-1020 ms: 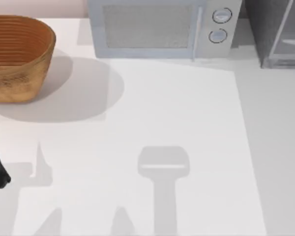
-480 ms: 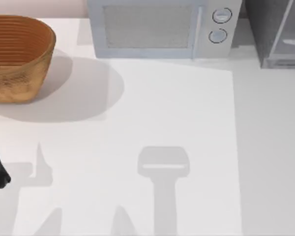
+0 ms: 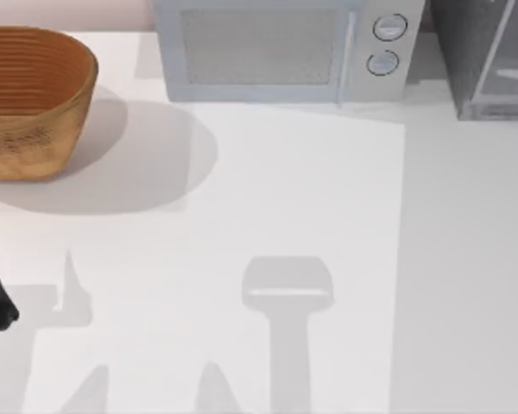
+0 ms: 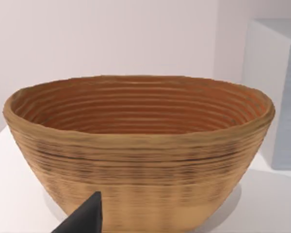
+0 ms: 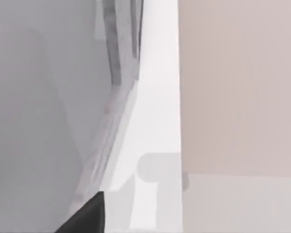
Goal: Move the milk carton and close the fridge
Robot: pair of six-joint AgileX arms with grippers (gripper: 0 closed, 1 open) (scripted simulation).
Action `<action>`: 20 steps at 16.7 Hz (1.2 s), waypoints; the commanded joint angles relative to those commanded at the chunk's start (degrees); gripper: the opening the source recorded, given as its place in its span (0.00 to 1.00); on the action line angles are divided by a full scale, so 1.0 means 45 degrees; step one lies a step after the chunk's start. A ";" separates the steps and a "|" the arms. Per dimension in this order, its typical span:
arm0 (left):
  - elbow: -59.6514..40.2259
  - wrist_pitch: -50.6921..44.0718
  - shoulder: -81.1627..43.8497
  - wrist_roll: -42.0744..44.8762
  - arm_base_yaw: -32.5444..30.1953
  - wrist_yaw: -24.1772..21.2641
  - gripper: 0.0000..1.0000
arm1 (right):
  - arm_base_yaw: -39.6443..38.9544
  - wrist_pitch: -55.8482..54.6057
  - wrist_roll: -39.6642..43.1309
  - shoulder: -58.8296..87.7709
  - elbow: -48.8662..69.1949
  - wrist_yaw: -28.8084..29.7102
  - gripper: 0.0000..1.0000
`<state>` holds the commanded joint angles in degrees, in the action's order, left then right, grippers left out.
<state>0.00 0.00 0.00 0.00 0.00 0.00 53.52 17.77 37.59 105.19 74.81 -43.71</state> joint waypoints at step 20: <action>0.0000 0.0000 0.0000 0.0000 0.0000 0.0000 1.00 | -0.9704 -0.3445 -0.6190 -0.1968 -0.2918 0.7378 1.00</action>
<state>0.00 0.00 0.00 0.00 0.00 0.00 9.85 2.27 9.73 96.33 61.68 -10.51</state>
